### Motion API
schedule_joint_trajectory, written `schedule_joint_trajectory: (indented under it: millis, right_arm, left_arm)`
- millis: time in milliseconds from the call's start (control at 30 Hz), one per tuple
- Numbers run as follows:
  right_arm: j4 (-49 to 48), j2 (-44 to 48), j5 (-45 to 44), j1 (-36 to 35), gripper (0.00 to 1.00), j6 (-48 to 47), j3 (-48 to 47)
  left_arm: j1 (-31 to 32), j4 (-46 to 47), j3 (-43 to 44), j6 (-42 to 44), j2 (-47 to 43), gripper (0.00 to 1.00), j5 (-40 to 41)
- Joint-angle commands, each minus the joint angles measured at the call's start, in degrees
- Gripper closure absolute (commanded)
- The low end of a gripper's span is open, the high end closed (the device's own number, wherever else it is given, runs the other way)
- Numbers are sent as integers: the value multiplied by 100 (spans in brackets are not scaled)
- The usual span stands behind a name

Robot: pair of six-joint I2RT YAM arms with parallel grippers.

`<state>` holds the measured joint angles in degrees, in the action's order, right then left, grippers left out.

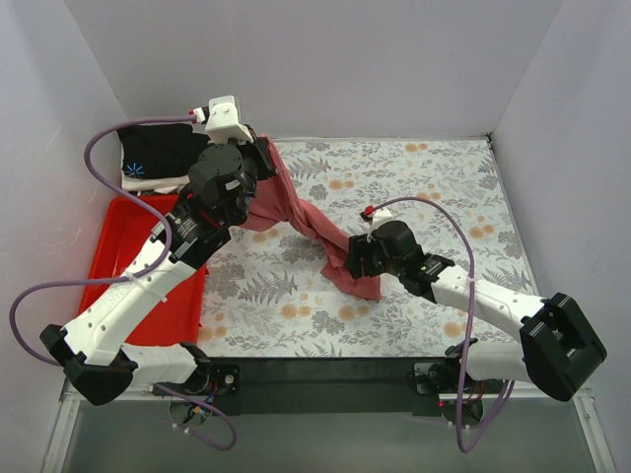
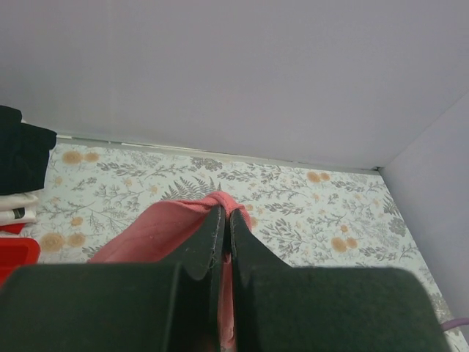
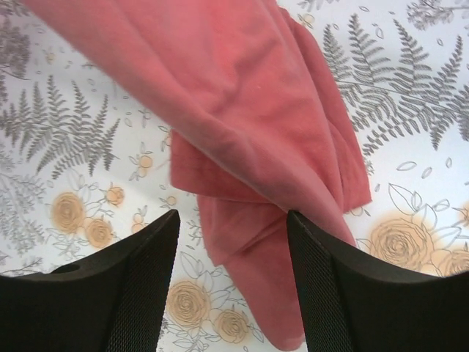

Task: Fold and stack the t-shirts
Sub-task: Flatten the tshirt out

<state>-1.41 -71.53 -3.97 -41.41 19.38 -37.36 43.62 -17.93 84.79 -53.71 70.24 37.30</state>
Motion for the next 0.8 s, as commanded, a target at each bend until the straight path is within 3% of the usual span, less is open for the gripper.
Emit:
schedule_joint_trajectory:
  millis: [0, 300, 467, 767]
  right_arm:
    - [-395, 139, 544, -147, 46, 5, -183]
    - [-615, -474, 424, -632, 46, -241, -473]
    - [-667, -1082, -454, -711, 46, -689, -825]
    - [-940, -1864, -1263, -842, 50, -1032, -1080]
  left_arm:
    - [-20, 150, -15, 186, -115, 100, 84]
    - [-37, 167, -103, 212, -80, 100, 67]
    - [-37, 141, -103, 212, -142, 100, 93]
    - [-37, 167, -156, 238, -274, 100, 146]
